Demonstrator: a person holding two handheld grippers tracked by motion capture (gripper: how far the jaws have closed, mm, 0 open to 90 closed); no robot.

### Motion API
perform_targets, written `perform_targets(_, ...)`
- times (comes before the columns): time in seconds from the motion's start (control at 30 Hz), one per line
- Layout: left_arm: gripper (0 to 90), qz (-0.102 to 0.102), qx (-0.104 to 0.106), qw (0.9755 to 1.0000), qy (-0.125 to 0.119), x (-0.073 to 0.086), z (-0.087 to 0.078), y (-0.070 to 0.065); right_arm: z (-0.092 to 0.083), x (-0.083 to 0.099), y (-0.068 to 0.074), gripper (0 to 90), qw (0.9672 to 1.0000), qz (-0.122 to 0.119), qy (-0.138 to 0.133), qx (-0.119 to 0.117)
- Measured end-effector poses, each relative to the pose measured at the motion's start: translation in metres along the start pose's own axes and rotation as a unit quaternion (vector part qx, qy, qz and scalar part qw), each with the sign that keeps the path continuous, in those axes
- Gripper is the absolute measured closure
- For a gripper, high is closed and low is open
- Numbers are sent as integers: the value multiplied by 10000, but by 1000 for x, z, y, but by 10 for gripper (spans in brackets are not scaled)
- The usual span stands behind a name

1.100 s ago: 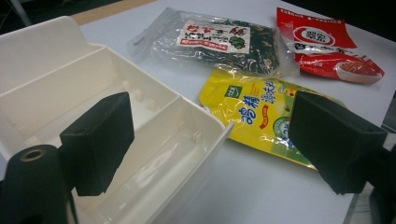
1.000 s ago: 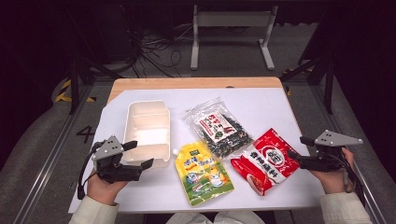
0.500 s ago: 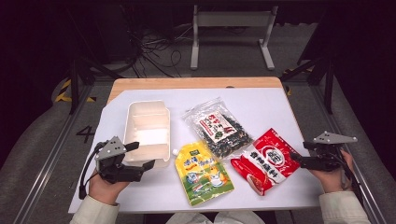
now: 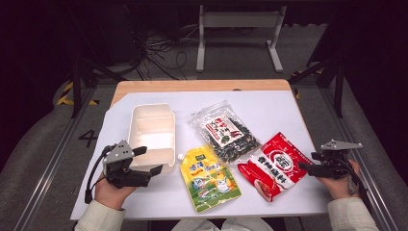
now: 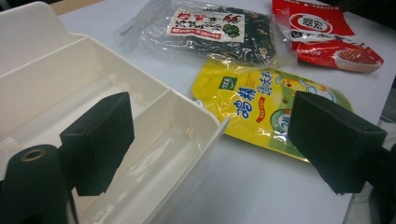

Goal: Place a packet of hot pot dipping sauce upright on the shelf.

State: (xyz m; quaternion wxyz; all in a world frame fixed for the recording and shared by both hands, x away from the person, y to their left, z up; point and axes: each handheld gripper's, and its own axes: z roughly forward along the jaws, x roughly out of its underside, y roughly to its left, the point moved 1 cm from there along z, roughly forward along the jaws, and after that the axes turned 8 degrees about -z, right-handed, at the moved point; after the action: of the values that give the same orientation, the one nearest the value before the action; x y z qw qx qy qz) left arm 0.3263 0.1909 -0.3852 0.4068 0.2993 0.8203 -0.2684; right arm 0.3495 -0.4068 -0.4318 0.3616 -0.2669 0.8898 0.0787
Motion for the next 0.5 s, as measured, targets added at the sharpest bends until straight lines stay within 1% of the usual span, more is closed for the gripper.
perform_targets(0.1, 153, -21, -9, 10000, 6, 0, 0, 0, 2, 3, -2, 267, 9999, 95, 55, -53)
perform_targets(0.13, 153, 5, -4, 10000, 6, 0, 1, 0, 3, 3, -3, 268, 9999, 128, 73, -86)
perform_targets(0.17, 152, -33, -5, 10000, 1, 0, 1, 0, 4, 4, -3, 268, 9998, 151, 102, -103)
perform_targets(0.27, 152, -5, -7, 10000, 2, 0, 2, 0, 5, 5, -4, 275, 9995, 218, 172, -149)
perform_targets(0.37, 153, -31, -5, 10000, -3, 0, 2, -1, 6, 6, -4, 288, 9992, 286, 193, -220)
perform_targets(0.4, 153, -43, 4, 10000, -5, 0, 2, -1, 6, 6, -4, 298, 9988, 343, 209, -295)
perform_targets(0.5, 153, -5, -8, 10000, -2, 0, 2, -1, 6, 5, -3, 307, 9986, 379, 181, -320)
